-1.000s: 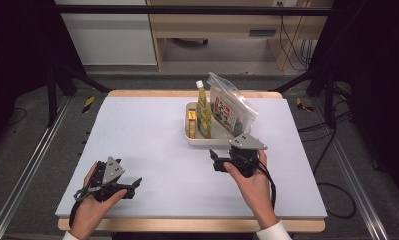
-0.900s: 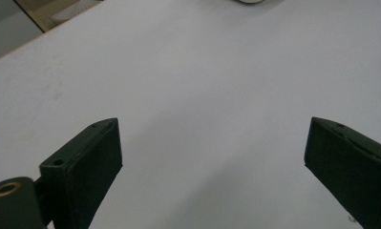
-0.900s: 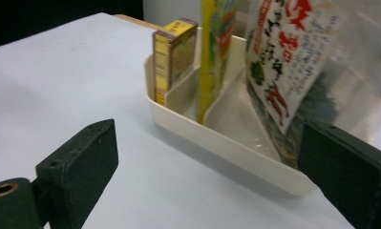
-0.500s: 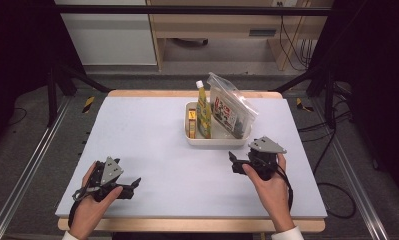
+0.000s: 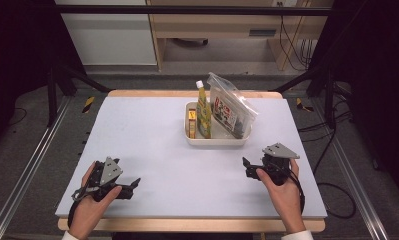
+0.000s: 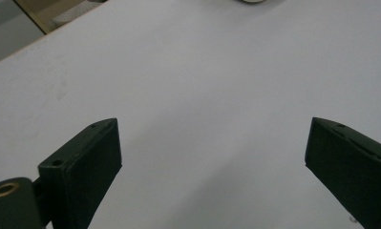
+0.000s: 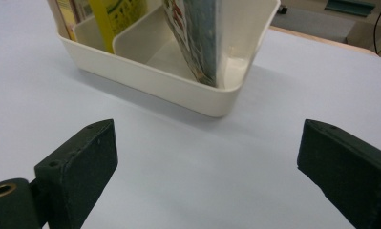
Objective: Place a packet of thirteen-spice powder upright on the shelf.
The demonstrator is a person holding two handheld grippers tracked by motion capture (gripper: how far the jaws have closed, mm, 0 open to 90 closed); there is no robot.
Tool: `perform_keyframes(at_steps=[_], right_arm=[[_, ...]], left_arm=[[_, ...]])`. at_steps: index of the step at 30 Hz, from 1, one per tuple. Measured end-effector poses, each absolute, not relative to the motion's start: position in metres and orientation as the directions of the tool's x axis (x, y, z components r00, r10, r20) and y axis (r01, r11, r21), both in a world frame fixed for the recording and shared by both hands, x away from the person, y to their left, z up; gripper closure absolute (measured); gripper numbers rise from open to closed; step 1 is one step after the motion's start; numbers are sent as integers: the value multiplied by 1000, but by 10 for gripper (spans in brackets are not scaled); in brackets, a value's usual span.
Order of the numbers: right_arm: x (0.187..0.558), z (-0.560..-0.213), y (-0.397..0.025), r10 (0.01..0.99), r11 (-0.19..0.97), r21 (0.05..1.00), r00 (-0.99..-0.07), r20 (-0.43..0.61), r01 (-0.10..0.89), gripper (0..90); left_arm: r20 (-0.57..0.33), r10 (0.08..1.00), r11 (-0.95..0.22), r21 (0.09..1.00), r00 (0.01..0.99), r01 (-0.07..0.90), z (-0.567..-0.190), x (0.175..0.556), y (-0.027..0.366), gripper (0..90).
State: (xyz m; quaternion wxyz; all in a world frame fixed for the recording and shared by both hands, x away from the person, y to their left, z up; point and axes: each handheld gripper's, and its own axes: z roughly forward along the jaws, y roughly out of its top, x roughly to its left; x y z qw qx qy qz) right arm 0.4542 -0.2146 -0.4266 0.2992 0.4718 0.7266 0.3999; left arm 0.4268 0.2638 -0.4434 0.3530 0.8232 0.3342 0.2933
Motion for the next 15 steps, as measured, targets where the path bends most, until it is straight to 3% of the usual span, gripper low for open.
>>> perform_keyframes(at_steps=[15], right_arm=[[454, -440, -239, 941, 197, 842, -339, -17, 502, 67]], left_arm=[[243, 762, -523, 778, 600, 348, -443, 428, 267, 49]])
